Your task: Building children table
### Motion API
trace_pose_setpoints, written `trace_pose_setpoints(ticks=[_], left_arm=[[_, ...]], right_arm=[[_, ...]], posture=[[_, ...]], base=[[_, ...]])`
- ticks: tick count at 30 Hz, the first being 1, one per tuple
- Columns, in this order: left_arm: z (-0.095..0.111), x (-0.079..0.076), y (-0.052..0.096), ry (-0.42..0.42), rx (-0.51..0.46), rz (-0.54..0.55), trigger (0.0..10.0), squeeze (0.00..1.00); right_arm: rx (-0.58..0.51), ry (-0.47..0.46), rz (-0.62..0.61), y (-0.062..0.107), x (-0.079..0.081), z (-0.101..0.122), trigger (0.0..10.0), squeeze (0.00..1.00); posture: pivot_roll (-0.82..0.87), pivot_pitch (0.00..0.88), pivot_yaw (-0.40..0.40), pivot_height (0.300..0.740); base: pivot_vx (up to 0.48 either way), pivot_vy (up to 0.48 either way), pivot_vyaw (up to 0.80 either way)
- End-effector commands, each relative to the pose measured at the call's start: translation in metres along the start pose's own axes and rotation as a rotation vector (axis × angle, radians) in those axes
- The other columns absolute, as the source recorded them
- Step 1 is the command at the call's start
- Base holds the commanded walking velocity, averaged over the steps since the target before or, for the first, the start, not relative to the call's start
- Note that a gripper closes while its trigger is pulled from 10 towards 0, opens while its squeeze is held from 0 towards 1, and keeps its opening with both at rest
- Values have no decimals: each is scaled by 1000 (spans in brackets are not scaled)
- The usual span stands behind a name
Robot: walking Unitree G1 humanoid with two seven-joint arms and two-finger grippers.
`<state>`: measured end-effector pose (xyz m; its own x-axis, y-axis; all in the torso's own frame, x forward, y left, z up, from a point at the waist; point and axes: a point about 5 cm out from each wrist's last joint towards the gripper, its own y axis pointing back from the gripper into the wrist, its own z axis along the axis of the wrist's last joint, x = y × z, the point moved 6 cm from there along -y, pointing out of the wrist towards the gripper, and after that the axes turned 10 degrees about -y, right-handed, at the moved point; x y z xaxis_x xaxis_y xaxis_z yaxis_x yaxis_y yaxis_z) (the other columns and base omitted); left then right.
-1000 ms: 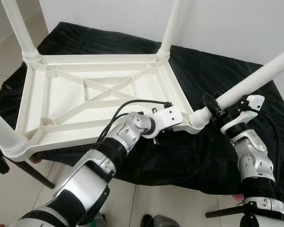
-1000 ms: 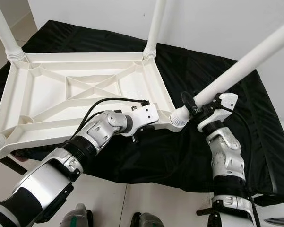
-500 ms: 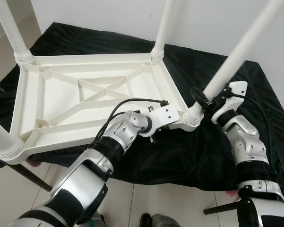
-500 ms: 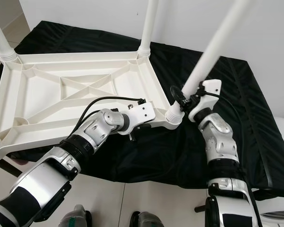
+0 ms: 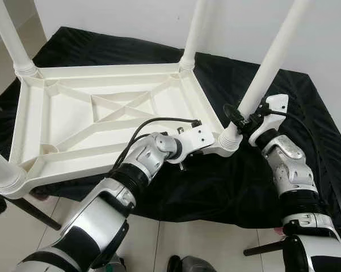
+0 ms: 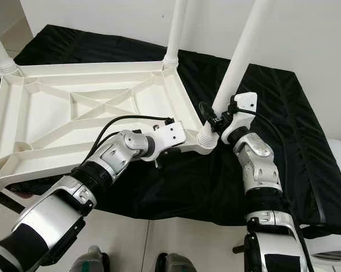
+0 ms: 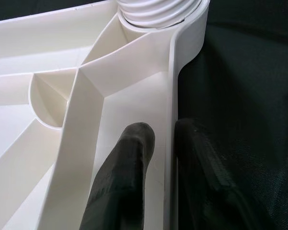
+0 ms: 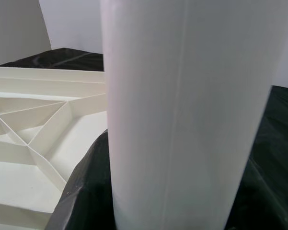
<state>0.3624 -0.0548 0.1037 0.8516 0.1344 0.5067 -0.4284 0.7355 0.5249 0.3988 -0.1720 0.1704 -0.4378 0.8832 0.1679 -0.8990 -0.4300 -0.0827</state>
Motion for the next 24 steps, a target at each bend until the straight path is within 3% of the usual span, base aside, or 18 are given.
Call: trace_pose_setpoints(ticks=[1, 12, 24], left_arm=[[-11, -6, -2, 15, 44, -4, 10000, 0], [-10, -7, -2, 14, 42, -8, 10000, 0], [-9, -6, -2, 13, 40, -8, 10000, 0]], right_arm=[[193, -78, -40, 15, -4, -61, 10000, 0], [147, -111, 9, 30, 10, -71, 10000, 0], [158, -114, -45, 26, 2, -73, 10000, 0]], posture=[[34, 64, -72, 740], [34, 67, -70, 740], [34, 67, -68, 740]], base=[[0, 0, 0], [0, 0, 0], [0, 0, 0]])
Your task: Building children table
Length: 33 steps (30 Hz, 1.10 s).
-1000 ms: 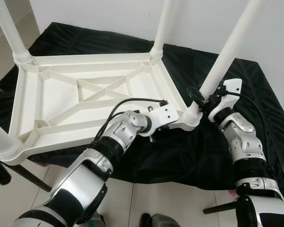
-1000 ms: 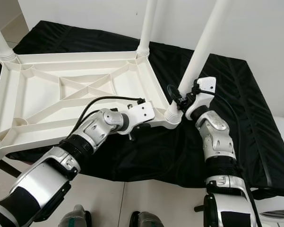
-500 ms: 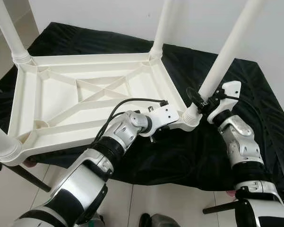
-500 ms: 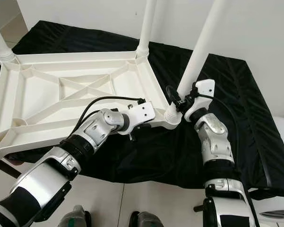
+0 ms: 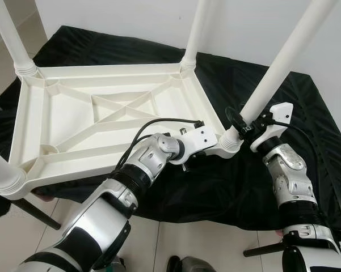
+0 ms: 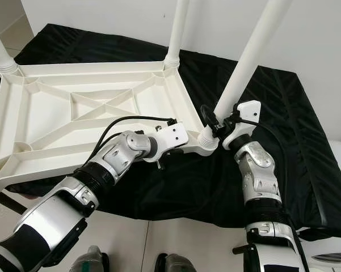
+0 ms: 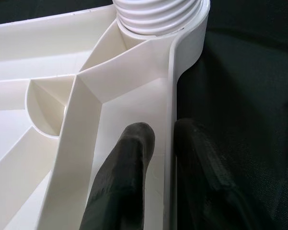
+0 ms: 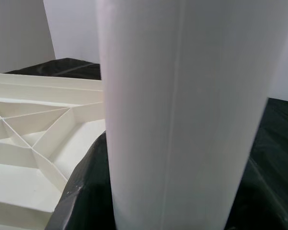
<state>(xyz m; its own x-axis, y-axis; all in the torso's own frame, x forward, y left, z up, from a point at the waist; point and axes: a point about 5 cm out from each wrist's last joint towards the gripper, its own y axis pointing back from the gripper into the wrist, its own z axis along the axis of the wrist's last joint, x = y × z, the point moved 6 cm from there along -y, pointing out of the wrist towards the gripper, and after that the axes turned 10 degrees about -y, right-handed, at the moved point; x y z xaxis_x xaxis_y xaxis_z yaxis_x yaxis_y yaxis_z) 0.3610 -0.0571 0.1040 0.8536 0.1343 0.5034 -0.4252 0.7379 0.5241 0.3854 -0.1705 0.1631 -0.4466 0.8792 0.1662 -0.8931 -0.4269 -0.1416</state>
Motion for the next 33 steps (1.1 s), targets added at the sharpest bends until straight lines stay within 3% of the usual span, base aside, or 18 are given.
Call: trace_pose_setpoints(ticks=[1, 10, 33], left_arm=[[-11, -5, -1, 10, 43, -5, 10000, 0], [-11, -4, -1, 11, 44, -3, 10000, 0], [-10, -4, -1, 12, 42, -3, 10000, 0]], right_arm=[[216, -114, -59, 18, -4, -65, 10000, 0], [218, -129, -115, 13, -11, -67, 10000, 0], [169, -126, -139, 16, 2, -66, 10000, 0]], posture=[[34, 67, -68, 740], [39, 69, -72, 740], [31, 71, -72, 740]], base=[[0, 0, 0], [0, 0, 0], [0, 0, 0]])
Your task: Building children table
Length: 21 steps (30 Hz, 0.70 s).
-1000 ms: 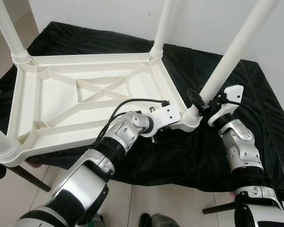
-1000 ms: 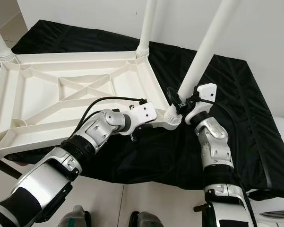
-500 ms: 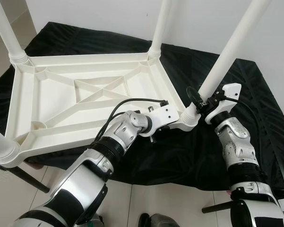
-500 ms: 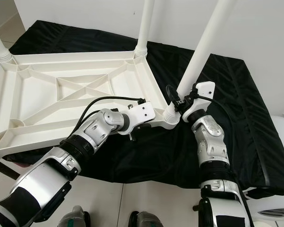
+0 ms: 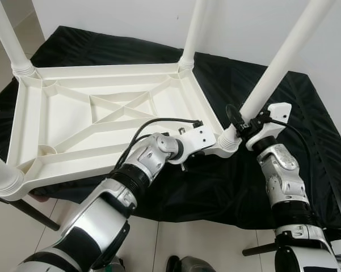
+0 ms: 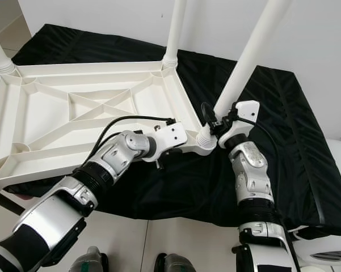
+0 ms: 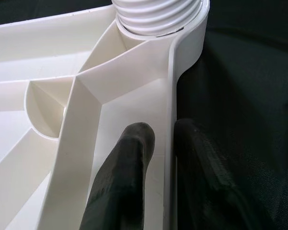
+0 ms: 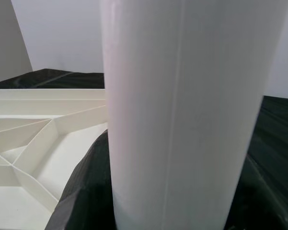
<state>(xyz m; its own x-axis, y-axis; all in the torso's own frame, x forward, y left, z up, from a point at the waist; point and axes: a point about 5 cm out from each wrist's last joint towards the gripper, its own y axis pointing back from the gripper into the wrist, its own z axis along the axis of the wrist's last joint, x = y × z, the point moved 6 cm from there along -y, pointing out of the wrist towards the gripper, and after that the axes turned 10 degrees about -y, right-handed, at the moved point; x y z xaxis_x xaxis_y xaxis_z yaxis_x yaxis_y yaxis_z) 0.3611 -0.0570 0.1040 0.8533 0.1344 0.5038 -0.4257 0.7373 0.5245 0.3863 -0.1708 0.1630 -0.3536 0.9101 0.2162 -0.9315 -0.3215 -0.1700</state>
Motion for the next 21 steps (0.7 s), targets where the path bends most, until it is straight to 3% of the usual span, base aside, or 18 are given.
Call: trace_pose_setpoints(ticks=[1, 9, 21], left_arm=[[-10, -4, -1, 13, 41, -3, 10000, 0], [-11, -3, -1, 14, 41, -1, 10000, 0], [-10, -4, -1, 14, 39, -5, 10000, 0]], right_arm=[[214, -78, -49, 19, -1, -64, 10000, 0], [166, -74, -98, 16, 2, -56, 10000, 0], [48, -97, -300, 12, 3, -40, 10000, 0]], posture=[[31, 72, -73, 740], [33, 72, -75, 740], [32, 74, -73, 740]], base=[[0, 0, 0], [0, 0, 0], [0, 0, 0]])
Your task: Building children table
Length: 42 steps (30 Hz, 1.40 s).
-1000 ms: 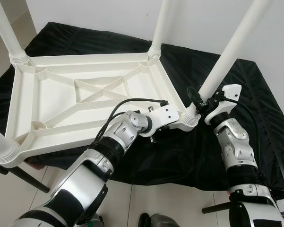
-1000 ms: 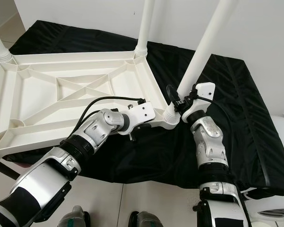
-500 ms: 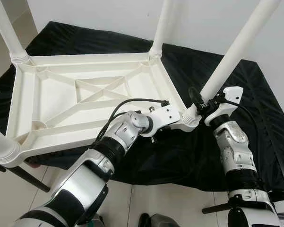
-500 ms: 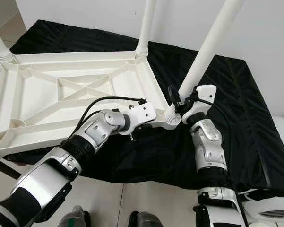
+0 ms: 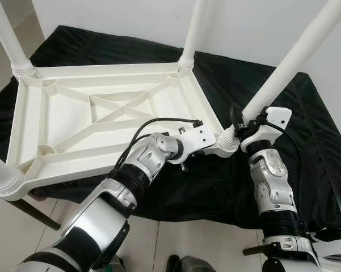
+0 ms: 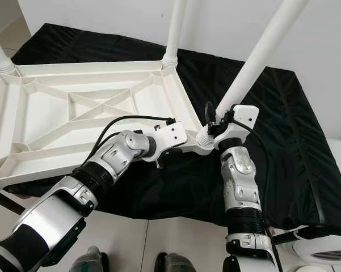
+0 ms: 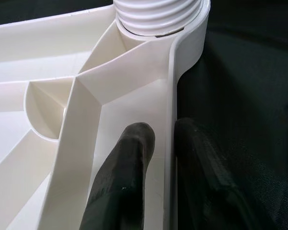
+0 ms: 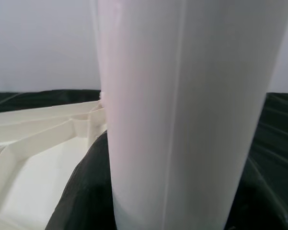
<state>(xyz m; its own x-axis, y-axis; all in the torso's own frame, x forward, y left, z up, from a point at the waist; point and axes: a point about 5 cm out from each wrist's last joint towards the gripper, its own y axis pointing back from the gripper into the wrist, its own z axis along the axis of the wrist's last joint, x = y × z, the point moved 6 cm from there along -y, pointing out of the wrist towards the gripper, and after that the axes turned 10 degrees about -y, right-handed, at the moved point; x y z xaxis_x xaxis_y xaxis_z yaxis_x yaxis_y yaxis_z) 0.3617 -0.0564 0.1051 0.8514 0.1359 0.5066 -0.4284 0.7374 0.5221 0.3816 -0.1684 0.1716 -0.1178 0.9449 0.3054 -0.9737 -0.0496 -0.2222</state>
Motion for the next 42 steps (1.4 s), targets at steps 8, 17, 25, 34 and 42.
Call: trace_pose_setpoints(ticks=[8, 17, 25, 34, 42], left_arm=[[-10, -5, -2, 14, 41, -9, 10000, 0], [-9, -5, -2, 15, 39, -6, 10000, 0], [-9, -4, -2, 19, 38, -2, 10000, 0], [-9, -3, -1, 20, 39, 2, 10000, 0], [-8, -4, -2, 18, 35, -1, 10000, 0]], right_arm=[[144, -7, -195, 8, -9, -43, 10000, 0], [106, 54, -306, 2, -11, -33, 10000, 0], [56, 87, -342, 6, -4, -27, 10000, 0], [64, 111, -318, 22, -13, -31, 10000, 0], [72, 132, -362, 27, -30, -31, 10000, 0]], posture=[[36, 73, -72, 740], [39, 73, -79, 740], [43, 73, -82, 740], [40, 69, -86, 740], [33, 62, -85, 740]], base=[[0, 0, 0], [0, 0, 0], [0, 0, 0], [0, 0, 0], [0, 0, 0]])
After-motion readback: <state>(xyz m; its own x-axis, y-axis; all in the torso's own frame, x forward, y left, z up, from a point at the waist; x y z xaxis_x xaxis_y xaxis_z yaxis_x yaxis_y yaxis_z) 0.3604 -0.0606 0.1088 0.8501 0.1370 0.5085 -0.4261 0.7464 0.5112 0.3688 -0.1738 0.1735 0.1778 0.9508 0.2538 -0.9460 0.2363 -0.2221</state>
